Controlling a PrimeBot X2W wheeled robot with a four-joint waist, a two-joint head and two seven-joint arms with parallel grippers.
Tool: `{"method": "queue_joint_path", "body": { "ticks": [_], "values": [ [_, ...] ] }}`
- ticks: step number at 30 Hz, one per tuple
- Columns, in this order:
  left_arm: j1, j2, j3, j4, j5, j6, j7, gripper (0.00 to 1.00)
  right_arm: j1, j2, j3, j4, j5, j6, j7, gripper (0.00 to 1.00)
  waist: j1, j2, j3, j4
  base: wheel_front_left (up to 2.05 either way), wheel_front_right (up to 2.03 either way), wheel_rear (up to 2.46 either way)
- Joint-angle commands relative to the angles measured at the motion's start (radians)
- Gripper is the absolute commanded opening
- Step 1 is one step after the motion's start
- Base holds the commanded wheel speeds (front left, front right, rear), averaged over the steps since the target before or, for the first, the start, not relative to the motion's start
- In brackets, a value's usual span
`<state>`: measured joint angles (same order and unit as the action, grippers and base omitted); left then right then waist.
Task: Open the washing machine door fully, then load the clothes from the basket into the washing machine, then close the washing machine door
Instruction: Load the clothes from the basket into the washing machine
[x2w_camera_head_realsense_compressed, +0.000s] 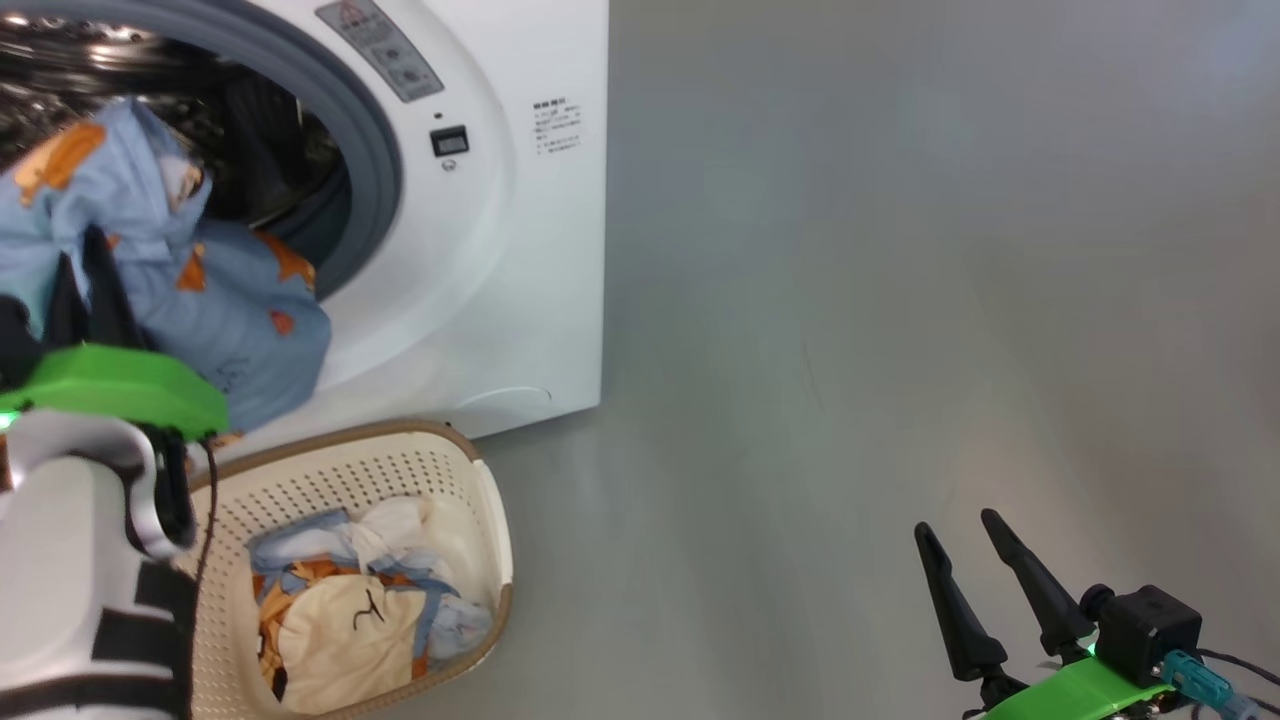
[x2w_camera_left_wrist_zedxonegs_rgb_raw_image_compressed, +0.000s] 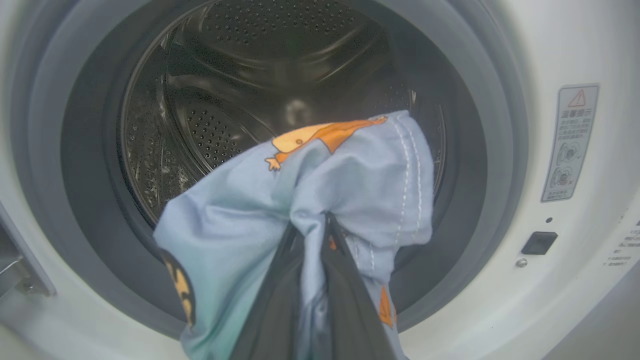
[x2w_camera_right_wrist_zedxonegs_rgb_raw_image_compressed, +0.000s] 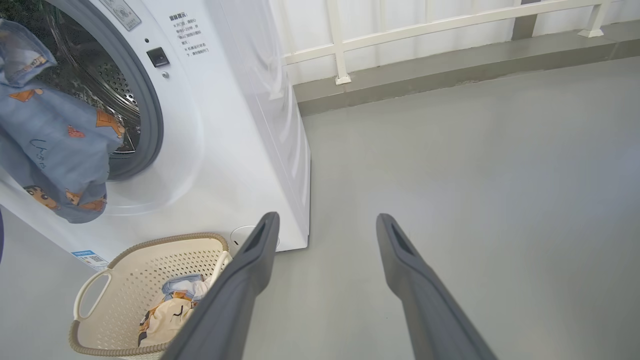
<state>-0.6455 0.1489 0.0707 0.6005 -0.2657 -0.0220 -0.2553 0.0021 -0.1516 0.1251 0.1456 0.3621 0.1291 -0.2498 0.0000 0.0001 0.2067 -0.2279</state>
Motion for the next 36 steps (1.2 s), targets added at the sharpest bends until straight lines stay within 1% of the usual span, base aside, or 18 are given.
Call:
{"method": "queue_joint_path", "body": {
  "ticks": [1, 6, 12, 13, 24, 30, 36],
  "values": [
    [-0.053, 0.051, 0.026, -0.004, 0.017, 0.003, -0.006, 0.00, -0.024, -0.011, 0.030, -0.022, 0.007, 0.002, -0.012, 1.00, 0.0000, -0.0001, 0.038, -0.026, 0.00, 0.00, 0.00],
    [-0.159, 0.070, 0.027, 0.082, 0.037, 0.011, -0.006, 0.00, -0.047, -0.017, 0.047, -0.026, 0.010, 0.002, -0.012, 1.00, 0.0000, -0.0001, 0.097, -0.052, 0.00, 0.00, 0.00],
    [-0.275, 0.105, 0.028, 0.159, 0.066, 0.017, -0.006, 0.00, -0.068, -0.020, 0.064, -0.033, 0.014, 0.002, -0.012, 1.00, 0.0000, -0.0001, 0.179, -0.082, 0.00, 0.00, 0.00],
    [-0.308, 0.119, 0.032, 0.186, 0.073, 0.021, -0.006, 0.00, -0.069, -0.021, 0.069, -0.034, 0.015, 0.002, -0.012, 1.00, 0.0000, -0.0001, 0.205, -0.090, 0.00, 0.00, 0.00],
    [-0.514, 0.176, 0.022, 0.329, 0.111, 0.029, -0.006, 0.00, -0.063, -0.042, 0.081, -0.056, 0.020, 0.002, -0.012, 1.00, 0.0000, -0.0001, 0.312, -0.104, 0.00, 0.00, 0.00],
    [-0.585, 0.182, 0.022, 0.331, 0.121, 0.046, -0.006, 0.00, -0.053, -0.051, 0.080, -0.068, 0.021, 0.002, -0.012, 1.00, 0.0000, -0.0001, 0.360, -0.100, 0.00, 0.00, 0.00],
    [-0.630, 0.205, 0.037, 0.282, 0.129, 0.061, -0.006, 0.00, -0.051, -0.051, 0.079, -0.077, 0.031, 0.002, -0.012, 1.00, 0.0000, -0.0001, 0.392, -0.104, 0.00, 0.00, 0.00]
  ]
}}
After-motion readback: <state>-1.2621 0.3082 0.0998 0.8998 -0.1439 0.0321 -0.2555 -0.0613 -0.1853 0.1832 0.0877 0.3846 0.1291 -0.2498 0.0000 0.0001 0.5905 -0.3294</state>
